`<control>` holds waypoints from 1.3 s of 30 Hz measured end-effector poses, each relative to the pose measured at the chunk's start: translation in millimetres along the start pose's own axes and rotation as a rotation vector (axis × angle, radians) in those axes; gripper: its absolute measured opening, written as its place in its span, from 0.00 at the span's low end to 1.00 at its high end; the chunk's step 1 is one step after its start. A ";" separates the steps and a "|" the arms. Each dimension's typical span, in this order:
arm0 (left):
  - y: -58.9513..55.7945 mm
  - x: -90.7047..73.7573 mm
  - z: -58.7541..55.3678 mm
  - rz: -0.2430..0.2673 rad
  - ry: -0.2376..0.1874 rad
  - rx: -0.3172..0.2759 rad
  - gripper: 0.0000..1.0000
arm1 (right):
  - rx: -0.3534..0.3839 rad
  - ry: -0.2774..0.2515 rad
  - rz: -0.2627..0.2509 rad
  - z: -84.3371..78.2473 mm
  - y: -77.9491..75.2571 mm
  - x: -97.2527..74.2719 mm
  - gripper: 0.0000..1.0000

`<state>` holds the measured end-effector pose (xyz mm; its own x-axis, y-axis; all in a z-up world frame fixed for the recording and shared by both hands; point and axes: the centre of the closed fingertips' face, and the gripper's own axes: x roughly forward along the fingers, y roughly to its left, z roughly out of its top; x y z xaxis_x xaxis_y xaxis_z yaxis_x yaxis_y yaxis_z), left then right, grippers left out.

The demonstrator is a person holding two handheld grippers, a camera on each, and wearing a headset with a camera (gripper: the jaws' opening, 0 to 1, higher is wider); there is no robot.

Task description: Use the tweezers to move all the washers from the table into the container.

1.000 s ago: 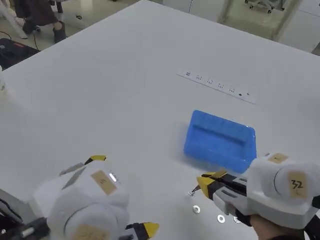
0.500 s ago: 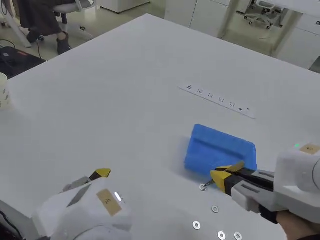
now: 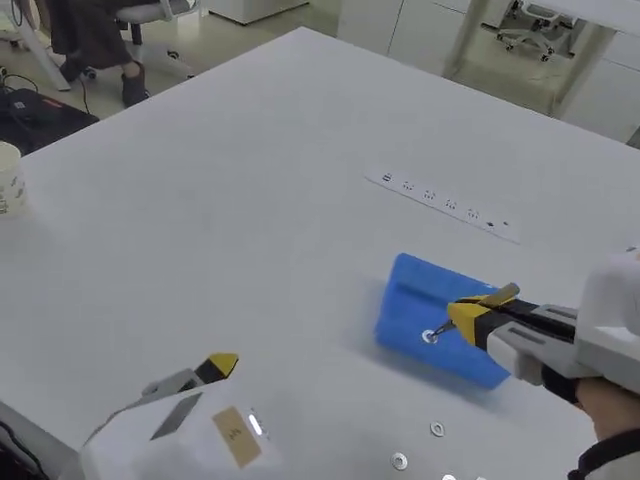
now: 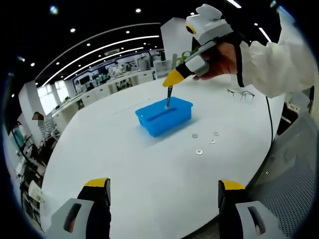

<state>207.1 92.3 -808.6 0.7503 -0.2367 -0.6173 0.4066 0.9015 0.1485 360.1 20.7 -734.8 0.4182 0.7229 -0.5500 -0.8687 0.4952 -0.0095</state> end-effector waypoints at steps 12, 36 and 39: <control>0.2 0.8 -2.8 0.006 0.015 -0.005 0.90 | 0.049 0.005 -0.026 -1.9 -19.7 18.2 0.01; 3.3 2.0 -12.6 0.024 0.062 0.005 0.88 | 0.100 0.062 -0.018 -24.0 -33.1 70.2 0.02; 4.2 1.6 -12.7 0.024 0.061 0.001 0.87 | 0.093 0.066 -0.023 -27.2 -33.9 76.3 0.02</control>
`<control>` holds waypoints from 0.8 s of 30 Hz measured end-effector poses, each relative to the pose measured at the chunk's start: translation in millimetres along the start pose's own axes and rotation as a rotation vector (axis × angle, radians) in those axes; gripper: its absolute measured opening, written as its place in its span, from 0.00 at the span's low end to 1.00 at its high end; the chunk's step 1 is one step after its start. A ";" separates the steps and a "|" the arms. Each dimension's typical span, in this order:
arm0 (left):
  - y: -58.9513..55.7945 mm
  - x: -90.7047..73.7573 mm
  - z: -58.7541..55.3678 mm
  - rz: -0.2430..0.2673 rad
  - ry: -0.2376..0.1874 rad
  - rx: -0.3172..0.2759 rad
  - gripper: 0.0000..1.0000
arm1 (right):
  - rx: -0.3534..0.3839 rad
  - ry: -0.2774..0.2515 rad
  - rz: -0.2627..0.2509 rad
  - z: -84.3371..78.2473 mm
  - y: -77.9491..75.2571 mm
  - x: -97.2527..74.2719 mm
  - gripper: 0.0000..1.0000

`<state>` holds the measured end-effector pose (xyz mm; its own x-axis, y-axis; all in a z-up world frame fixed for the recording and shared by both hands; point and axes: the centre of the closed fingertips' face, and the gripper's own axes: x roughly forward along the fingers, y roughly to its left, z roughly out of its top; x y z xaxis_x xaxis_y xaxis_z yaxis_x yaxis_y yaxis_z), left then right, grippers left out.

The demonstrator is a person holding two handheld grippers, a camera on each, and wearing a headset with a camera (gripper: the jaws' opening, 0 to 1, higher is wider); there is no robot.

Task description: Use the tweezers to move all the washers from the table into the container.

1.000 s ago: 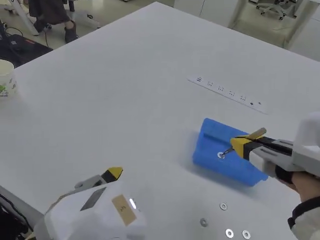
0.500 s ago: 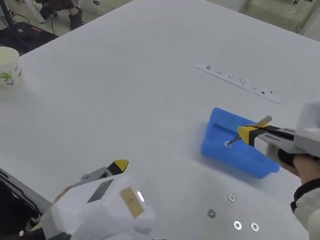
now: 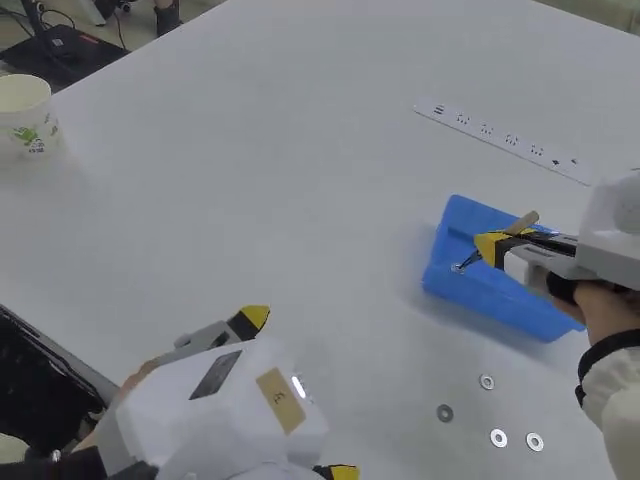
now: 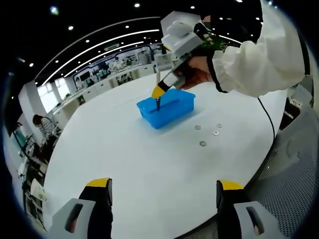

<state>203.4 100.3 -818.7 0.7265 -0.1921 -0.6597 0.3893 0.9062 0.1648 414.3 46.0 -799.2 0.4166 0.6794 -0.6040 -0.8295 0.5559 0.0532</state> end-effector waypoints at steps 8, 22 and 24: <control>1.2 0.0 -0.6 0.001 0.001 -0.011 0.86 | -0.020 0.021 -0.011 -10.4 0.3 8.8 0.02; 2.7 1.4 -2.7 0.008 0.013 -0.010 0.85 | -0.015 0.015 -0.024 -11.0 -2.6 15.7 0.02; 3.3 1.8 -2.5 0.011 0.011 -0.011 0.85 | -0.008 0.015 -0.021 -10.5 -2.5 16.9 0.02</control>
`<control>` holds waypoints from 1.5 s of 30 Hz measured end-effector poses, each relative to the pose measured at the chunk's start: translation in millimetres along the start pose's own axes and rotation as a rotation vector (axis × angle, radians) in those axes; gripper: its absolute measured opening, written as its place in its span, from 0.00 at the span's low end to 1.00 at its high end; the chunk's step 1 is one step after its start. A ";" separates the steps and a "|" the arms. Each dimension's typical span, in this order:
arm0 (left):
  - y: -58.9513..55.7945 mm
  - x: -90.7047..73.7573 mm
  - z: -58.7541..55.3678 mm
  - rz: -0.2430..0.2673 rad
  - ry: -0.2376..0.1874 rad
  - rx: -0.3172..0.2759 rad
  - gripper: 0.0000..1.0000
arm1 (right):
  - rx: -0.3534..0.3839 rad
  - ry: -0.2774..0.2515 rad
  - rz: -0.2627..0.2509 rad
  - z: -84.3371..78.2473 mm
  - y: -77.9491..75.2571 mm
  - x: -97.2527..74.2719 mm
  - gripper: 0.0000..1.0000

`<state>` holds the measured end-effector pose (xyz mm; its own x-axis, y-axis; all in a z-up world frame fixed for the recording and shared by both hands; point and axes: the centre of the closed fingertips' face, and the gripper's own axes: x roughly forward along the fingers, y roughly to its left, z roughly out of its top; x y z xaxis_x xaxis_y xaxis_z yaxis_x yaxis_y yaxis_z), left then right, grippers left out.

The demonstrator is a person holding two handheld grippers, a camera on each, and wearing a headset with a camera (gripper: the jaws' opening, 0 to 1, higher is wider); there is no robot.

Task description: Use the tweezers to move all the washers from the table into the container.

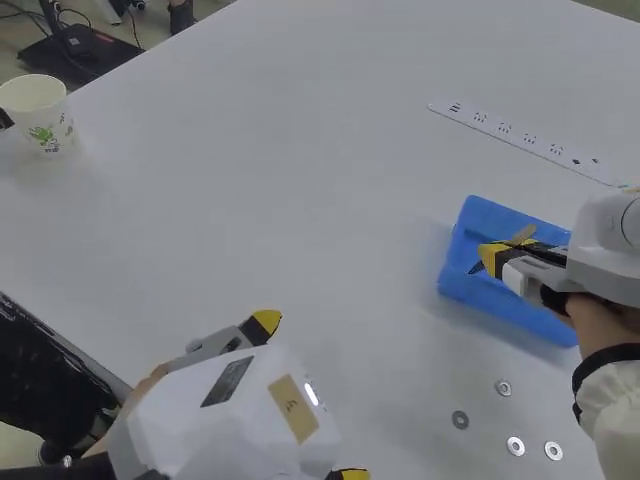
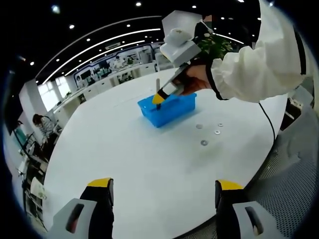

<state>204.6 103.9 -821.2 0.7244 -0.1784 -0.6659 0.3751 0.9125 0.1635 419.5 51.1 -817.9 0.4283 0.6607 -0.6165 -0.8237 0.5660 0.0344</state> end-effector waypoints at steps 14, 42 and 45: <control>2.6 -0.7 1.0 0.015 -0.007 -0.004 0.85 | -0.011 0.008 -0.030 -5.4 -5.3 3.3 0.03; 4.2 -4.9 10.5 0.017 -0.056 -0.014 0.85 | -0.027 -0.087 -0.044 5.2 27.0 -93.8 0.02; 4.8 -5.0 10.7 0.019 -0.058 -0.011 0.85 | -0.018 -0.080 -0.055 -1.7 27.3 -101.2 0.02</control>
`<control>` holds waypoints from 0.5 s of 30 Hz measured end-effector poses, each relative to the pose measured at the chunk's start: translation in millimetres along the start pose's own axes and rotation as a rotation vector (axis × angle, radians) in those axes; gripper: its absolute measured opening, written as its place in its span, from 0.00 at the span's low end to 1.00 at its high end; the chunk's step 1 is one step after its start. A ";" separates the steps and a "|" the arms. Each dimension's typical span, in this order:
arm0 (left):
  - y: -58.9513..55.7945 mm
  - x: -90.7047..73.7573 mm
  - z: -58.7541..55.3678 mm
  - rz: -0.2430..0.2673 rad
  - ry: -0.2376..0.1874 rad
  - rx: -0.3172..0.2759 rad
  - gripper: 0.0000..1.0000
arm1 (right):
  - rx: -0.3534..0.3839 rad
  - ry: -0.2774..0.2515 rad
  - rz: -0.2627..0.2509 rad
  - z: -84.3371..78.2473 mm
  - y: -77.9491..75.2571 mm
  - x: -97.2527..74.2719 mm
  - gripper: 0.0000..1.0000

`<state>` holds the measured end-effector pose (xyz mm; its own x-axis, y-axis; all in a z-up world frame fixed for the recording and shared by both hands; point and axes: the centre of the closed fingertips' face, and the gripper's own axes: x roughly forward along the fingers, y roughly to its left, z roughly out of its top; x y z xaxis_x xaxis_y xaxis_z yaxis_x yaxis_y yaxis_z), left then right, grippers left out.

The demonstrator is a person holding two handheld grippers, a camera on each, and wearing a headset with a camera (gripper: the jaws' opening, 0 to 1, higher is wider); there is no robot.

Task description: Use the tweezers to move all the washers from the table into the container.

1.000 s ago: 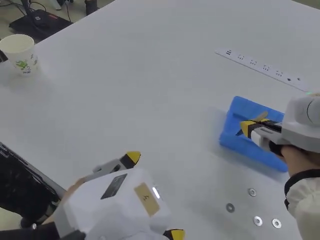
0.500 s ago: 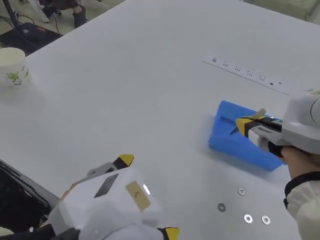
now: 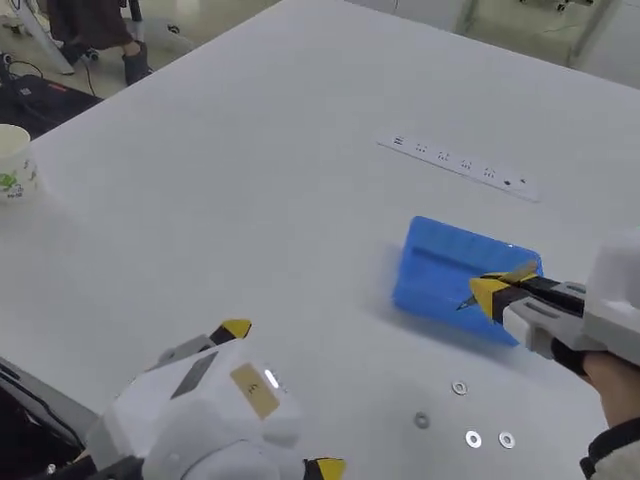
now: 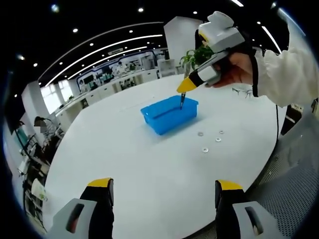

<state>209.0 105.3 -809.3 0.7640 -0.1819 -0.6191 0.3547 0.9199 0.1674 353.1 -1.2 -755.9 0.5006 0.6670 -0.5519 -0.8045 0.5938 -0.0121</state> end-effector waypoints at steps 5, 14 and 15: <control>-0.9 -0.1 -0.1 -0.004 0.001 0.003 0.85 | 0.021 0.022 -0.009 -15.4 0.6 -5.7 0.02; 1.2 -0.7 1.9 0.006 -0.006 -0.009 0.85 | 0.040 0.096 -0.004 -45.0 5.1 -4.3 0.02; 0.9 -0.7 1.5 0.004 -0.003 -0.009 0.85 | 0.037 0.102 -0.005 -47.8 5.1 -3.5 0.02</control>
<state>209.6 105.6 -807.6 0.7670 -0.1789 -0.6162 0.3463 0.9239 0.1629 331.9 -22.0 -794.0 0.4679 0.6158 -0.6339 -0.7886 0.6147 0.0150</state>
